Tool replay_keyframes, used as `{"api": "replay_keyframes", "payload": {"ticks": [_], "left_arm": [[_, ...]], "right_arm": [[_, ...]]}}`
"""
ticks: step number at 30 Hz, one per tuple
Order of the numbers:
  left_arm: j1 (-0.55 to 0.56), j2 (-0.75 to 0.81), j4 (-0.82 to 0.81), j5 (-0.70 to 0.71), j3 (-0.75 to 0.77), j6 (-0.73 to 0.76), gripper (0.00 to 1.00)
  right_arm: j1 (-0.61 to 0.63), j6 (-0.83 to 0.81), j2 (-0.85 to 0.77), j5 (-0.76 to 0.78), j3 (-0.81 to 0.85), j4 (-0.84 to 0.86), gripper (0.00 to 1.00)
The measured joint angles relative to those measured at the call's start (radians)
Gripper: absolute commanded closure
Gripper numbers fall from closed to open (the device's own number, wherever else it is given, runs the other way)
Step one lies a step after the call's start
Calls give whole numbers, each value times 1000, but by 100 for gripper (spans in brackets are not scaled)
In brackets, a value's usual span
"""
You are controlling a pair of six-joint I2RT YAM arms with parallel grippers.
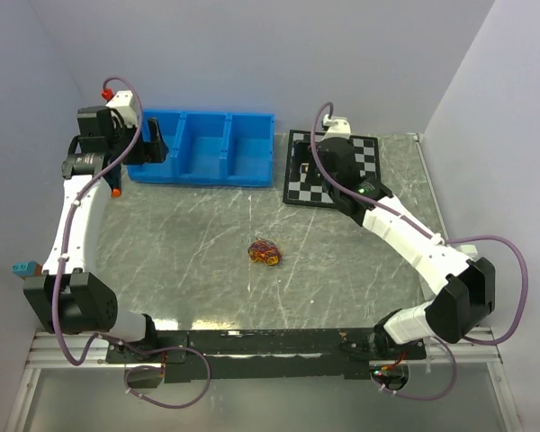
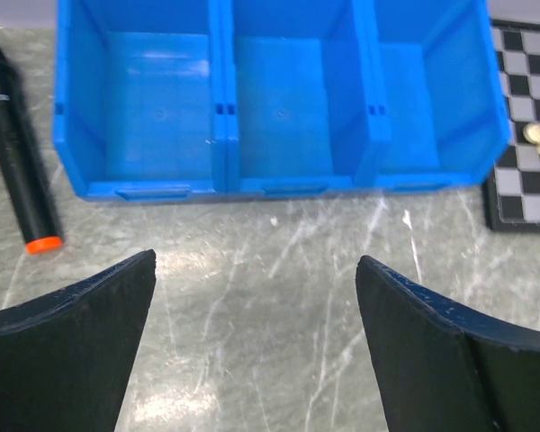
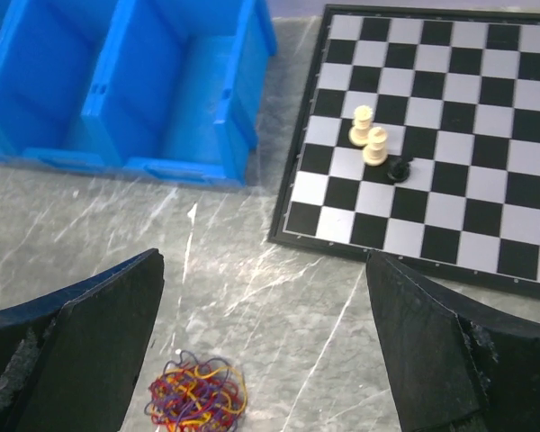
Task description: Untangle the cables
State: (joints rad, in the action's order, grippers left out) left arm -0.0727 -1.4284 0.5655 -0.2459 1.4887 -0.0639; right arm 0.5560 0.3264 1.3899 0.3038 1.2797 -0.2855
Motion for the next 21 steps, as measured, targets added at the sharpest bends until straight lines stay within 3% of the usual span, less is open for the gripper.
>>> {"api": "replay_keyframes", "payload": {"ticks": [8, 21], "left_arm": [[0, -127, -53, 85, 21, -9, 3], [51, -427, -100, 169, 182, -36, 3]], "right_arm": [[84, -6, -3, 24, -20, 0, 0], [141, 39, -140, 31, -243, -6, 0]]}}
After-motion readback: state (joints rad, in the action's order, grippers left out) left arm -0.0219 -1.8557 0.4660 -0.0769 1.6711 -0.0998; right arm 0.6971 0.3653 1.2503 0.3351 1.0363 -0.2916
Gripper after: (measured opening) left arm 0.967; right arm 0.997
